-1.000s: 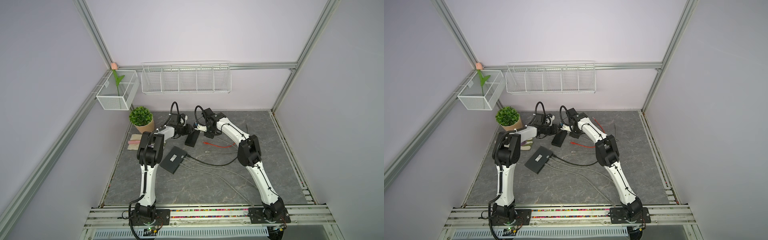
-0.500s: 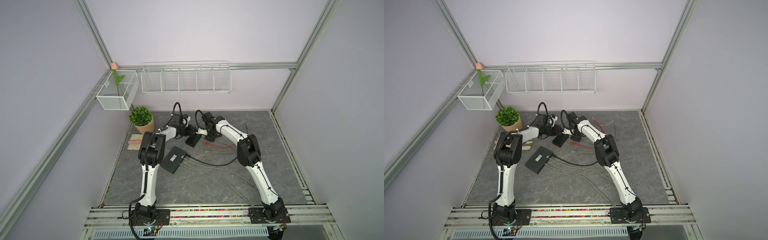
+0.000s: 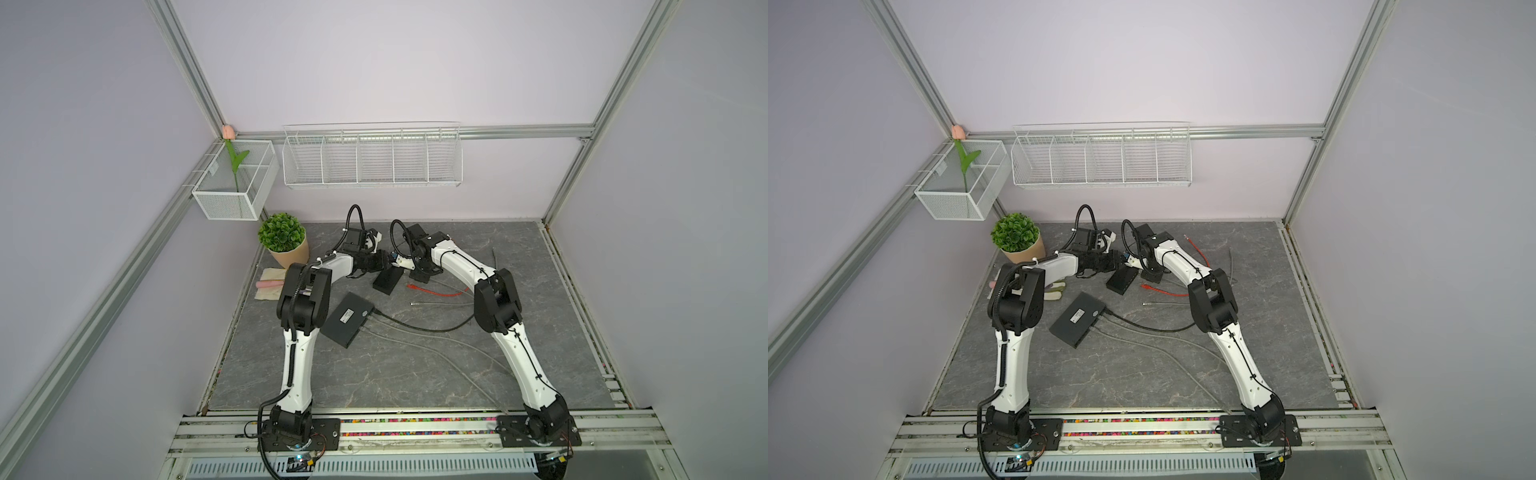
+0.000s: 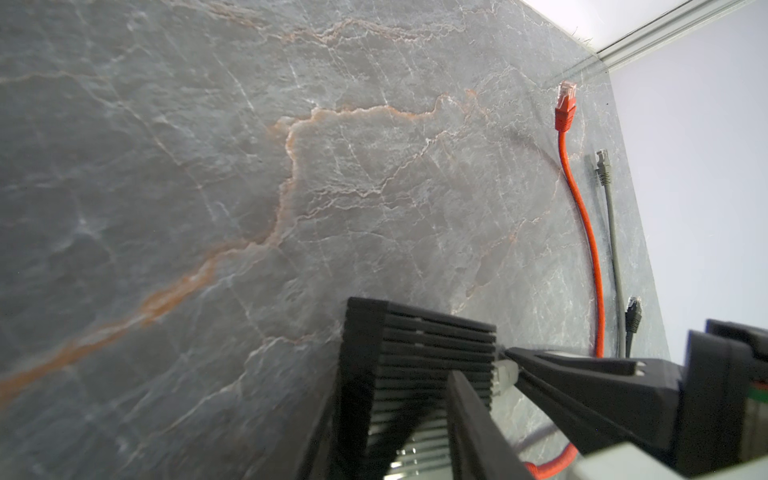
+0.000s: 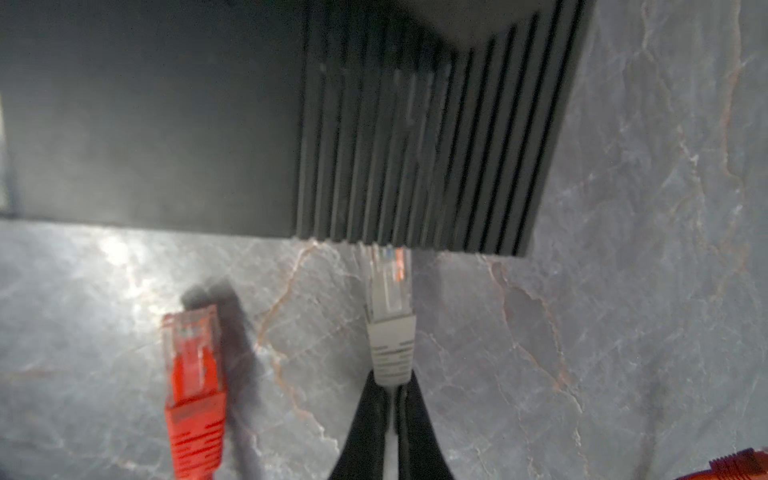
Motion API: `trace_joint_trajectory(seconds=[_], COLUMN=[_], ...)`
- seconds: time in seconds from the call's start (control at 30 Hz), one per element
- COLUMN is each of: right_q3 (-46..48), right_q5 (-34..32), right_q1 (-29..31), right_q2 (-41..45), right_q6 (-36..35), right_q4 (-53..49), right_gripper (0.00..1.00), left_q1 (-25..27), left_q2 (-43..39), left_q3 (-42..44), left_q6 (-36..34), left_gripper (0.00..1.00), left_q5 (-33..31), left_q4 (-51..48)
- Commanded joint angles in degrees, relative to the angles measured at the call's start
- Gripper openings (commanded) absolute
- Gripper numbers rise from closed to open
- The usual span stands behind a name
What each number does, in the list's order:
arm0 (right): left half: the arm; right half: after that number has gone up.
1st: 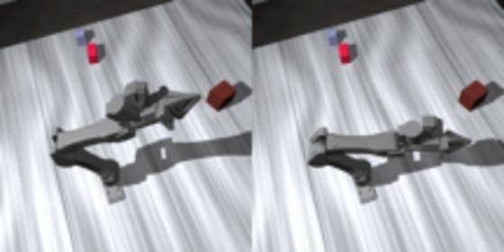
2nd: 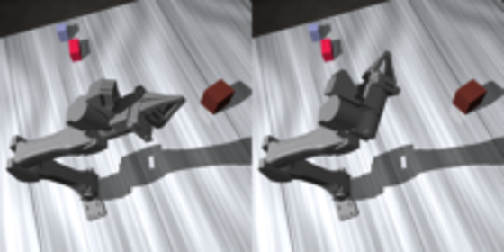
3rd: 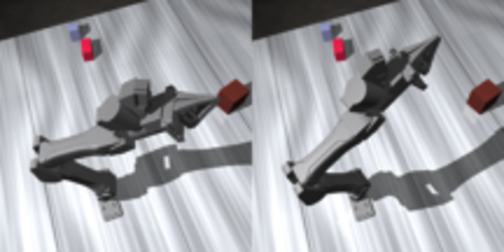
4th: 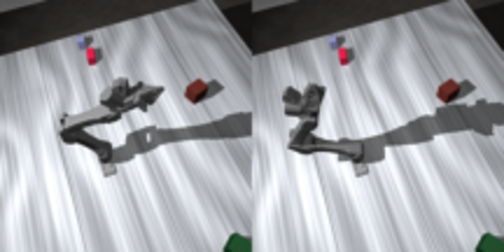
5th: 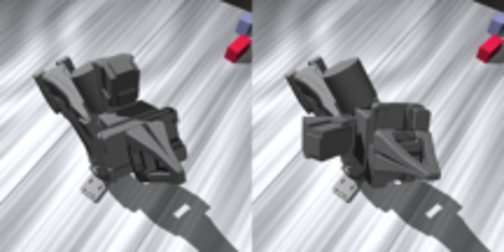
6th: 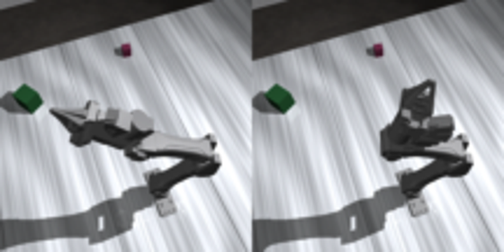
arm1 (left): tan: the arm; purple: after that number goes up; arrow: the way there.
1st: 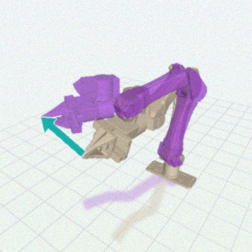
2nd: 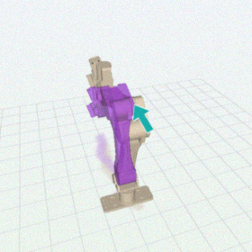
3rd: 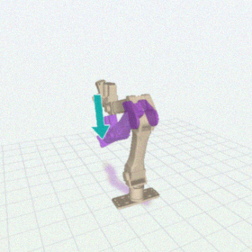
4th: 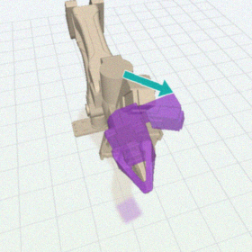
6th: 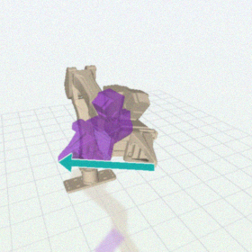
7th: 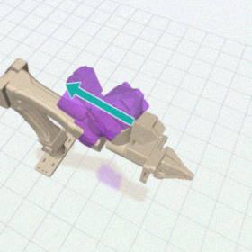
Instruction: Insert the plug into the switch port
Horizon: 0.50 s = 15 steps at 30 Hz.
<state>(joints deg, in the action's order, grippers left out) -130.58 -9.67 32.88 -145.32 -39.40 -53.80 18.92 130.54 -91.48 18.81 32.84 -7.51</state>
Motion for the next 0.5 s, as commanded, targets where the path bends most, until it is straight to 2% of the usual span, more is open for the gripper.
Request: trace_joint_trajectory(seconds=[0.0,0.47], right_q3=[0.7,0.8], right_q5=[-1.2,-0.7], right_q1=[0.1,0.1], right_q2=[1.5,2.5], right_q6=[1.9,1.7], right_q4=[1.6,1.4], right_gripper=[0.07,0.07], left_q1=[0.9,0.9], left_q2=[-0.9,-0.6], left_q3=[0.0,0.2], left_q6=[-0.9,-0.6], left_gripper=[0.43,0.40], left_q5=[1.0,2.1], left_q4=[0.6,1.6])
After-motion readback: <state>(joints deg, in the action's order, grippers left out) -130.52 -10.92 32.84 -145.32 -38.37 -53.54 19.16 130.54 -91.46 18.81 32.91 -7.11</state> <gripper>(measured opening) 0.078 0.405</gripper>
